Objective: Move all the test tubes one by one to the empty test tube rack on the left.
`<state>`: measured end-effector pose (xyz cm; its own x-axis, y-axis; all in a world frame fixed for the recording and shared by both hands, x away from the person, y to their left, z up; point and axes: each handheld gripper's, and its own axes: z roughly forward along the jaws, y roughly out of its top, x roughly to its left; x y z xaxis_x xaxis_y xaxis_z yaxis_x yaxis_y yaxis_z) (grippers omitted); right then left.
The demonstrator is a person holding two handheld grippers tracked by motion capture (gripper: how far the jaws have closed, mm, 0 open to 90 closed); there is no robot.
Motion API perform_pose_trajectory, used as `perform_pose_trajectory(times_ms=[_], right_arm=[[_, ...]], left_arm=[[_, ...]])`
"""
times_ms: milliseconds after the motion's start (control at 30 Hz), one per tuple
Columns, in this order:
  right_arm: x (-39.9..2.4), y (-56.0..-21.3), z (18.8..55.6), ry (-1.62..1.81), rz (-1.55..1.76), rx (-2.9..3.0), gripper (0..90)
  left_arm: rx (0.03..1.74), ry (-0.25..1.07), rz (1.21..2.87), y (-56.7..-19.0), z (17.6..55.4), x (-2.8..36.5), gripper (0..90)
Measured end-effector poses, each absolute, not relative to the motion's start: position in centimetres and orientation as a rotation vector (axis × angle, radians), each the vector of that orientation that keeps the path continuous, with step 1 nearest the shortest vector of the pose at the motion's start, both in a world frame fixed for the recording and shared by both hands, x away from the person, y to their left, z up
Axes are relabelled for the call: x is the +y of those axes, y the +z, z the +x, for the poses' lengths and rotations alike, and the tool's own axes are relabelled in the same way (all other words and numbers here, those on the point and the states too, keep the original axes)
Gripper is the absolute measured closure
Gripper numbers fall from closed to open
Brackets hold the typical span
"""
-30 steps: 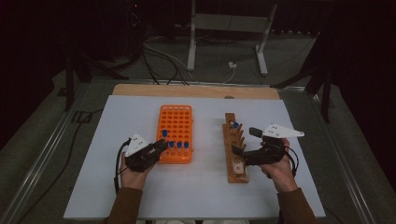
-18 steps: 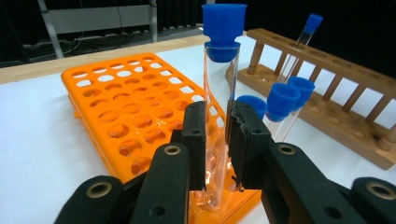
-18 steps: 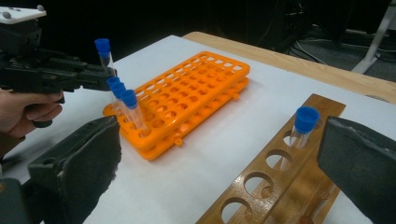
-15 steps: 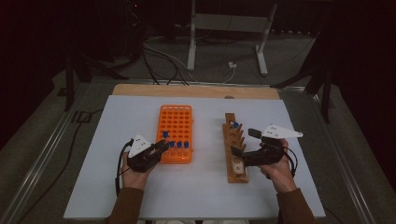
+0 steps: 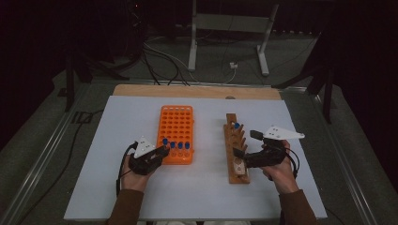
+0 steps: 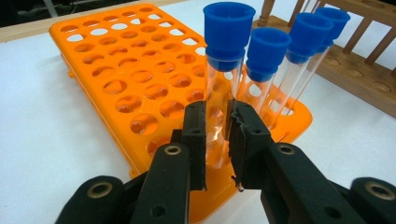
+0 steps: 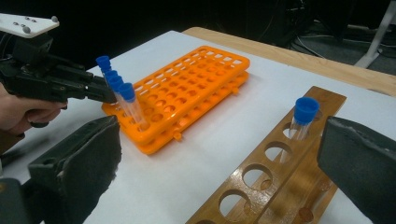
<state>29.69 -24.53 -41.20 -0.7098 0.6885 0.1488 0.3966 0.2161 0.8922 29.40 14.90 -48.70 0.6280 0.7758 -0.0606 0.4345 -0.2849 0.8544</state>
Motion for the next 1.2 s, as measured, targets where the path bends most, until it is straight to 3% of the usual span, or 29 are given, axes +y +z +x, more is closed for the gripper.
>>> perform_pose_trajectory(times_ms=[600,833,967,1200], right_arm=[[-24.4,-41.5,29.8,1.488,1.021,2.227,0.0],[-24.4,-41.5,29.8,1.488,1.021,2.224,0.0],[-24.4,-41.5,29.8,1.488,1.025,2.223,0.0],[-24.4,-41.4,29.9,1.490,1.018,2.219,0.0]], left_arm=[[0.949,0.488,2.018,-49.2,29.3,14.1,78.8],[0.957,0.441,1.995,-49.2,29.5,14.5,76.8],[0.974,0.426,1.964,-49.0,29.5,14.8,64.8],[0.960,0.407,1.875,-47.7,29.4,15.8,53.7]])
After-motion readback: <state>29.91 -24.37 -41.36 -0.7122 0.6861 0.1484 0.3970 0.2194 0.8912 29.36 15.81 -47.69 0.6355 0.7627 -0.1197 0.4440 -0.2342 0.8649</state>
